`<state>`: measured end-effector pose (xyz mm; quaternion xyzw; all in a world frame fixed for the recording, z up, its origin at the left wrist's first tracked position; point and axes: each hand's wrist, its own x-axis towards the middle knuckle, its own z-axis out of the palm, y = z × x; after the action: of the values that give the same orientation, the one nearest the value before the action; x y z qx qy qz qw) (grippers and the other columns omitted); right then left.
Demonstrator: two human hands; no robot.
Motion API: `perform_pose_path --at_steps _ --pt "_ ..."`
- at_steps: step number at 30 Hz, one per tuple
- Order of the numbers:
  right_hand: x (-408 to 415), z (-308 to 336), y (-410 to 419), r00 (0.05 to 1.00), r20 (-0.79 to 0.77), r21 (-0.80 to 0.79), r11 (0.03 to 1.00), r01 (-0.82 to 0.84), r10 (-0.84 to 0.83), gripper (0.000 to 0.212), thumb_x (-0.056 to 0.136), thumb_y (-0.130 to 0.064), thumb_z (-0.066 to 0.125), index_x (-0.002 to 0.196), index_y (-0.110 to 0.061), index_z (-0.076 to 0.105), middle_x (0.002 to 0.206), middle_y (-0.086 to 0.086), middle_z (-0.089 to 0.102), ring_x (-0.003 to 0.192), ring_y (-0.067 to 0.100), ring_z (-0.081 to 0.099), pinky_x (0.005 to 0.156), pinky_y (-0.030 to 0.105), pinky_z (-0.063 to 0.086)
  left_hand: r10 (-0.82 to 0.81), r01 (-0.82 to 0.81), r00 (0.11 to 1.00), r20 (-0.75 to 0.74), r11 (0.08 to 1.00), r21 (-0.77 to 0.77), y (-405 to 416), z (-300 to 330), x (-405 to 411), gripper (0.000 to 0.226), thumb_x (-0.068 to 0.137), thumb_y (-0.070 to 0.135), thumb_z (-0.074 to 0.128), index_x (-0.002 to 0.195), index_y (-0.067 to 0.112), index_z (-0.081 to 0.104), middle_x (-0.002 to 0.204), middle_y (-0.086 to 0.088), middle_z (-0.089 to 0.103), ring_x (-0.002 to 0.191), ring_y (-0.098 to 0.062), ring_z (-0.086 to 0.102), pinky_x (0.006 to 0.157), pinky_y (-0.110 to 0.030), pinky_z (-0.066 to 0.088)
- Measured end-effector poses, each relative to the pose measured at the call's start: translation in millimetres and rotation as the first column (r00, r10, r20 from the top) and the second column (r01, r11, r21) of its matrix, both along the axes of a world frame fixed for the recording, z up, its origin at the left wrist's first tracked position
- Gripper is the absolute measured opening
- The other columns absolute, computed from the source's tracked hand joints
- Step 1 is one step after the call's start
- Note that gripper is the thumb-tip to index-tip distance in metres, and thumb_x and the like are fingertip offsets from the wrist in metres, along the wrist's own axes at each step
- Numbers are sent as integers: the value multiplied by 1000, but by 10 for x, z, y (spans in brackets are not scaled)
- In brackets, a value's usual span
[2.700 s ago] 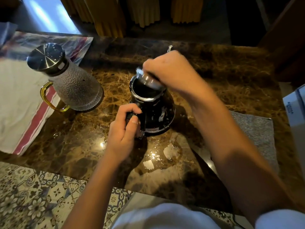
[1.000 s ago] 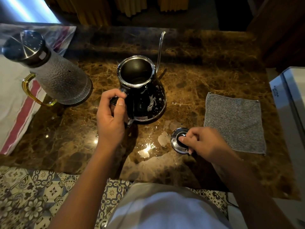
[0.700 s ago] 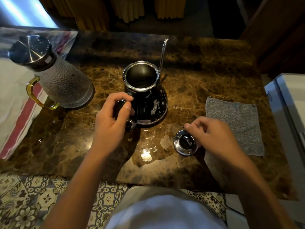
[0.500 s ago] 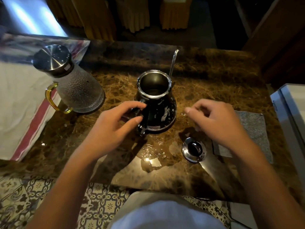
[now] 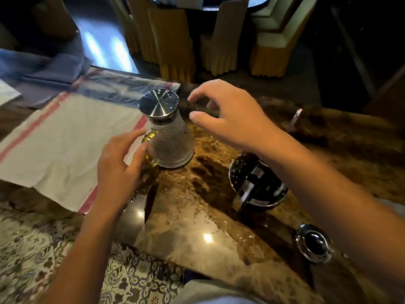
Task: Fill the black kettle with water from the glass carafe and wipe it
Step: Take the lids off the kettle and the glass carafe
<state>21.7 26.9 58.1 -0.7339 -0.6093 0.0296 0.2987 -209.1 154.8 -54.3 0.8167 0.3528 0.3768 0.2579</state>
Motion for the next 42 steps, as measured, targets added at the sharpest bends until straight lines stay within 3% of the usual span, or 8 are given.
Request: perform_pose_path --at_steps 4,7,10,18,22,30,37,42 --pt "-250 -98 694 997 69 -66 998 20 -16 58 96 -55 63 149 -34 53 159 0 46 142 26 46 110 45 47 -63 76 995 77 981 -177 109 -169 124 29 103 47 52 129 42 65 118 27 69 106 9 65 84 -21 56" --pt "-449 -234 1043 981 193 -160 985 61 -30 69 93 -67 59 155 -40 43 168 5 34 149 33 38 110 50 45 -95 146 980 174 942 -304 135 -287 252 26 106 43 43 121 49 63 105 22 72 97 2 69 82 -24 56" --pt "-547 -362 1242 924 379 -164 980 113 -43 64 96 -65 52 154 -41 43 161 4 43 145 33 40 108 50 47 -44 242 927 373 830 -503 167 -414 344 26 107 36 45 117 51 64 83 9 70 66 -4 65 62 -23 55" --pt "-526 -522 1454 874 473 -94 980 176 -112 57 97 -64 51 149 -39 49 151 2 52 136 31 46 99 42 50 -148 399 854 499 802 -445 246 -583 441 19 102 53 48 117 47 59 67 10 52 49 -3 47 47 -19 41" --pt "-522 -620 1499 903 405 -23 986 166 -142 53 96 -64 55 142 -39 57 146 -2 57 133 25 52 101 41 52 -139 374 863 486 821 -431 256 -596 462 27 95 71 47 114 54 56 70 11 53 53 -4 50 50 -19 44" --pt "-528 -672 1498 946 263 103 980 168 -190 44 87 -61 69 127 -43 68 128 -8 66 122 19 58 92 37 52 -83 347 858 507 822 -453 226 -555 470 25 95 70 49 112 55 58 67 13 53 50 -2 49 47 -16 41" --pt "-523 -653 1414 970 188 122 984 133 -154 46 89 -57 70 132 -40 66 133 -6 64 129 20 54 97 38 51 0 245 877 480 859 -448 125 -527 514 16 101 55 46 109 53 60 83 6 56 52 -4 51 47 -18 43" --pt "-475 -605 1363 990 -91 165 979 119 -105 45 90 -49 76 132 -34 66 136 -4 62 127 21 53 95 42 53 25 197 888 459 882 -428 82 -459 551 15 104 44 43 105 49 57 70 6 50 47 -3 48 46 -16 39"
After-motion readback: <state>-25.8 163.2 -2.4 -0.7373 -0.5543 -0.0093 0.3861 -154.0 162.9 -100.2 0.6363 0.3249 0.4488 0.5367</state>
